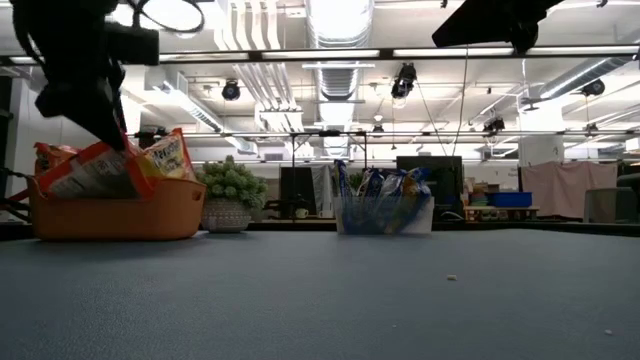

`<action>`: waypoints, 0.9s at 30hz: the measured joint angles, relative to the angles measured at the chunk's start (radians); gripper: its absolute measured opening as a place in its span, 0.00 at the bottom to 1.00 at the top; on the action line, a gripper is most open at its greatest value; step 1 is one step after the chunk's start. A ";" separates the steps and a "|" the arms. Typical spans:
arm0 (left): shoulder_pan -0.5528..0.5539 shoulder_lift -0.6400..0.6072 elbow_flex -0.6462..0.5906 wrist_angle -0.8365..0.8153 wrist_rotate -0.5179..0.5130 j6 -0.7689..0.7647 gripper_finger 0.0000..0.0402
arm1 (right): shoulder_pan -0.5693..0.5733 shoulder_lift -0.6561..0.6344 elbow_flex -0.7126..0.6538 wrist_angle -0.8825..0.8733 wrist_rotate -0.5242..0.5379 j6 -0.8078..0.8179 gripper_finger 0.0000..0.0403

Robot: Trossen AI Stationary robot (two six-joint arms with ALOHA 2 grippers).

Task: Sort Maruchan noodles
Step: Put the orange noodle pack into the orange bin

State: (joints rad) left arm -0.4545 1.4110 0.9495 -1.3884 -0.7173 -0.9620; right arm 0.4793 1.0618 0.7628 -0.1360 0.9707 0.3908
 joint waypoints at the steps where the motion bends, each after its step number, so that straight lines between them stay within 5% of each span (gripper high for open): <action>1: 0.000 -0.009 0.008 0.000 0.000 0.015 0.48 | 0.000 0.000 0.000 0.000 0.000 0.000 0.08; 12: -0.039 -0.179 0.069 0.017 0.188 0.293 0.47 | 0.000 0.000 0.000 0.000 0.000 0.000 0.08; 18: -0.092 -0.292 0.024 0.041 0.210 0.267 0.31 | 0.000 0.000 0.000 0.000 0.000 -0.002 0.08; 24: -0.100 -0.366 -0.102 0.224 0.240 0.290 0.06 | 0.000 0.000 0.000 0.000 0.000 -0.002 0.08; 27: -0.100 -0.376 -0.180 0.285 0.251 0.276 0.02 | 0.000 0.000 0.000 0.000 0.000 -0.002 0.08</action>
State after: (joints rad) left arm -0.5545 1.0351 0.7698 -1.1037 -0.4665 -0.6859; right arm 0.4793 1.0618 0.7628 -0.1360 0.9703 0.3889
